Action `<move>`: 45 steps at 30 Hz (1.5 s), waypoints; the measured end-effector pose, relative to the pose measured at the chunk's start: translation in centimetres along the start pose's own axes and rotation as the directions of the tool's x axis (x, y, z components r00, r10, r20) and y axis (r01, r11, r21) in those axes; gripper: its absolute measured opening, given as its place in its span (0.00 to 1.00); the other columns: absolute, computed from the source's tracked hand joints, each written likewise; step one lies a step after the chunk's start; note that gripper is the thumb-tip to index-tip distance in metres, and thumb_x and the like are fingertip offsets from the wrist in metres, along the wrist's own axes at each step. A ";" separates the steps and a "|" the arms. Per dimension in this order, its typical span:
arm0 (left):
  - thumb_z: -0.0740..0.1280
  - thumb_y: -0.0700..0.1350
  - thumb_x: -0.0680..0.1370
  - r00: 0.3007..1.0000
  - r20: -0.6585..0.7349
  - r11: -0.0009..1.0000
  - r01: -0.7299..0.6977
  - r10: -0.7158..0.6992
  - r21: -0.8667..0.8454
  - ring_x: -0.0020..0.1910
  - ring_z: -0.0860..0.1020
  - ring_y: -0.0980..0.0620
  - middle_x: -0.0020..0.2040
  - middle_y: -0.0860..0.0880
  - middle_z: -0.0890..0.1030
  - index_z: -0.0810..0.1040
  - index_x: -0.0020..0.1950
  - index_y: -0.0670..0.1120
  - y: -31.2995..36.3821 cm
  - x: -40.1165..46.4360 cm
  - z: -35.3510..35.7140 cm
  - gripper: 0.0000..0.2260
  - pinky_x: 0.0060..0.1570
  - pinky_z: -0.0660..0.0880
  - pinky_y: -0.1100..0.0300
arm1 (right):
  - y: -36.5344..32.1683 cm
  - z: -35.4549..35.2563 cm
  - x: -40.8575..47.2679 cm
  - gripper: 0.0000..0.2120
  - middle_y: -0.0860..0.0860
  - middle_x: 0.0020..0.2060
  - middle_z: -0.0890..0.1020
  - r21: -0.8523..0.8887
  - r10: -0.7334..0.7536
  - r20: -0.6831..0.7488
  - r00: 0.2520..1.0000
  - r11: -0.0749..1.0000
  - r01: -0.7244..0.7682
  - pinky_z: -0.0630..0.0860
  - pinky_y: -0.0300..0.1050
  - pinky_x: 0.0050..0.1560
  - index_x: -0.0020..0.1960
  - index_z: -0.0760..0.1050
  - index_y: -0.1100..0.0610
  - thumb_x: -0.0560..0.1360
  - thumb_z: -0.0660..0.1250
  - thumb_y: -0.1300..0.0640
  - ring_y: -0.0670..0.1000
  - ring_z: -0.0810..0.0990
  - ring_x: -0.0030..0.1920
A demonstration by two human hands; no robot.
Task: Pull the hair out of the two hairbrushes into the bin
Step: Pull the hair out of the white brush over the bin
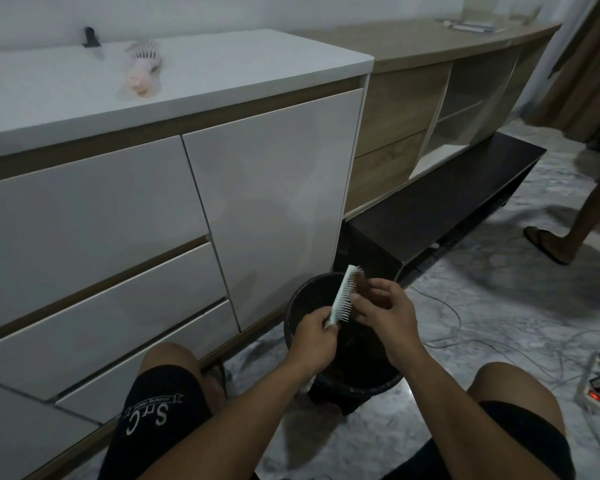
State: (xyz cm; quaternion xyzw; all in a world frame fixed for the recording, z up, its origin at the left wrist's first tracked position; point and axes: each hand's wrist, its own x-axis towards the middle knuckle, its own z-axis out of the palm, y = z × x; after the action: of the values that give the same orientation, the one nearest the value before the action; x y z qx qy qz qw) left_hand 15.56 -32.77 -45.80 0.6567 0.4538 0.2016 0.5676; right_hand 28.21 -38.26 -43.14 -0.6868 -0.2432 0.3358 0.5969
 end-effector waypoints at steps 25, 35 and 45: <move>0.62 0.39 0.80 0.995 0.012 0.990 0.097 -0.096 -0.101 0.38 0.76 0.55 0.49 0.48 0.81 0.77 0.64 0.47 -0.3 -0.7 0.6 0.14 0.32 0.71 0.65 | -0.7 -0.6 0.5 0.09 0.52 0.41 0.83 0.118 0.178 -0.199 0.964 0.981 -0.157 0.82 0.43 0.44 0.49 0.83 0.63 0.72 0.70 0.72 0.50 0.84 0.39; 0.61 0.38 0.80 0.992 0.001 0.979 0.127 -0.128 -0.158 0.32 0.74 0.56 0.43 0.49 0.81 0.77 0.64 0.44 0.0 -1.4 0.6 0.14 0.29 0.71 0.65 | -0.2 -0.2 0.7 0.17 0.51 0.50 0.84 -0.140 0.153 0.015 0.988 0.979 -0.150 0.83 0.52 0.51 0.54 0.82 0.54 0.77 0.61 0.71 0.51 0.83 0.50; 0.61 0.36 0.79 0.989 0.001 0.976 0.147 -0.149 -0.162 0.33 0.74 0.54 0.48 0.44 0.82 0.78 0.62 0.43 0.5 -1.4 0.2 0.13 0.30 0.71 0.63 | -1.0 -0.6 0.8 0.24 0.46 0.44 0.80 -0.266 0.169 0.193 0.966 0.957 -0.114 0.81 0.59 0.55 0.69 0.75 0.53 0.76 0.59 0.69 0.53 0.82 0.49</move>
State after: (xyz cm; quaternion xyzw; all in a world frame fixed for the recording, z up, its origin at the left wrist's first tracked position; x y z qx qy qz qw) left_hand 15.19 -34.01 -45.09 0.5718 0.4869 0.1985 0.6298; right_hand 29.28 -37.90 -42.23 -0.7327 -0.2966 0.4163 0.4493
